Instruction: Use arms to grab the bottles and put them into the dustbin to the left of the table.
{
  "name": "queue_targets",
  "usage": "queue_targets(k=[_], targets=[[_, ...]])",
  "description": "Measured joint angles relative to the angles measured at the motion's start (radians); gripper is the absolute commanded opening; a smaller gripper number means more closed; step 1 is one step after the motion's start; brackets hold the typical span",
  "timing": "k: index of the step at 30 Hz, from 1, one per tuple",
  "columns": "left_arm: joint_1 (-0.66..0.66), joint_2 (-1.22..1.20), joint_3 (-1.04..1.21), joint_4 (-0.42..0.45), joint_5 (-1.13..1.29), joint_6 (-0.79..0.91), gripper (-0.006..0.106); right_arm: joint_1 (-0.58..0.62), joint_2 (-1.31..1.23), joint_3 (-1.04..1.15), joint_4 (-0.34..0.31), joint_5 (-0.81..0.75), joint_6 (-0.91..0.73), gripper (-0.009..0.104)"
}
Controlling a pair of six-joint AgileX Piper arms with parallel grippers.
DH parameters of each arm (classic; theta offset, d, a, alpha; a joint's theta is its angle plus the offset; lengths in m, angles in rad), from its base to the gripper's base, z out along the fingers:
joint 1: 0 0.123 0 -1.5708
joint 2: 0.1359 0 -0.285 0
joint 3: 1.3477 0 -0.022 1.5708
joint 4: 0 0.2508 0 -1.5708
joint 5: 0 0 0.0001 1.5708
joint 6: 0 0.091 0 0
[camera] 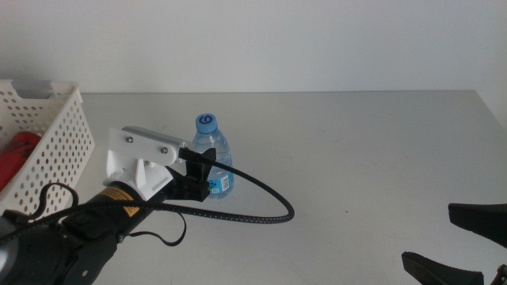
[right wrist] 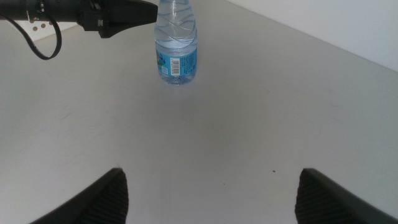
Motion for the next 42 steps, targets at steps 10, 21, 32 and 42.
queue_targets(k=[10,21,32,42], targets=[[0.002,0.073,-0.142,0.063,0.089,-0.01,0.083,0.0,0.0,0.0,0.0,0.0,0.0,0.07],[0.002,0.235,-0.232,0.069,0.088,-0.012,0.083,0.0,0.0,0.0,0.0,0.0,0.0,0.07],[0.002,0.317,-0.238,0.061,-0.009,-0.013,0.073,0.0,0.0,0.0,0.0,0.0,0.0,0.07],[0.002,0.273,-0.238,0.089,0.079,-0.063,-0.002,0.0,0.0,0.0,0.0,0.0,0.0,0.07]])
